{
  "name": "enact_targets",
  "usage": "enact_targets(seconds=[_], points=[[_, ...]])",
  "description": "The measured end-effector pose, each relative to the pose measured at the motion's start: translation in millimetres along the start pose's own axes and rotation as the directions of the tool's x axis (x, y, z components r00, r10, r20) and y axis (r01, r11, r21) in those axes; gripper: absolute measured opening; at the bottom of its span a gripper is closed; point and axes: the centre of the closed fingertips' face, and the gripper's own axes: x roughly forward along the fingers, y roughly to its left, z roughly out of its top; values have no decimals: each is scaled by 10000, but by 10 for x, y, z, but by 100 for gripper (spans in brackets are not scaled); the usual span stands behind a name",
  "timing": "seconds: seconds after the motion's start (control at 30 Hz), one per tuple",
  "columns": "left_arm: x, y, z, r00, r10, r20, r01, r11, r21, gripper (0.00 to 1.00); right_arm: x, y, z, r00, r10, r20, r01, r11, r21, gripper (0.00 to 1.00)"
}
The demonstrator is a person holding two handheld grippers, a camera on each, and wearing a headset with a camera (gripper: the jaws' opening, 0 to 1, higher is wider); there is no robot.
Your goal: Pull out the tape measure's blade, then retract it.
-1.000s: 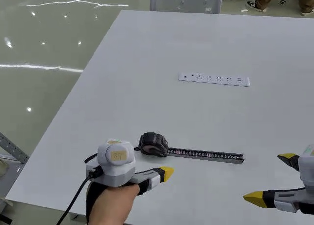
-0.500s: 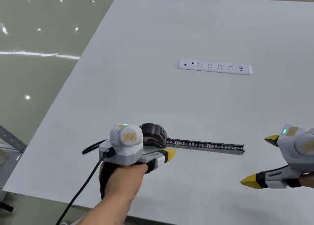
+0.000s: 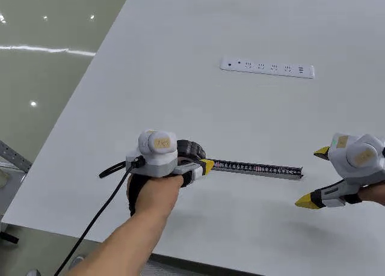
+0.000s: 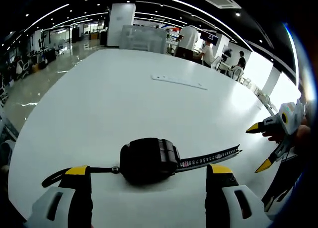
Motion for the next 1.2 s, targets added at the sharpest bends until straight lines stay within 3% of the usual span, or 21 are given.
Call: enact_targets(seconds=[0.2, 0.43, 0.73, 0.9, 1.2], points=[[129, 65, -11, 9999, 104, -133, -107, 9997, -201, 90, 164, -54, -37, 9984, 443, -359, -459, 9979, -465, 71], [215, 30, 78, 9999, 58, -97, -60, 9998, -212, 88, 280, -127, -77, 9955, 689, -648, -740, 9941, -796, 65], [279, 8, 116, 9999, 98, -76, -99, 9999, -86, 82, 330, -167, -107, 9932, 879, -764, -978, 9858, -1362, 50], [302, -25, 79, 9996, 5, -272, -5, 10000, -13, 82, 359, -198, -131, 9912, 1004, -869, -1133, 9806, -1598, 45], [308, -1, 68, 9996, 23, -279, -23, 10000, -8, 76, 401, -247, -159, 9876, 1202, -1011, -1403, 9647, -2229, 32]])
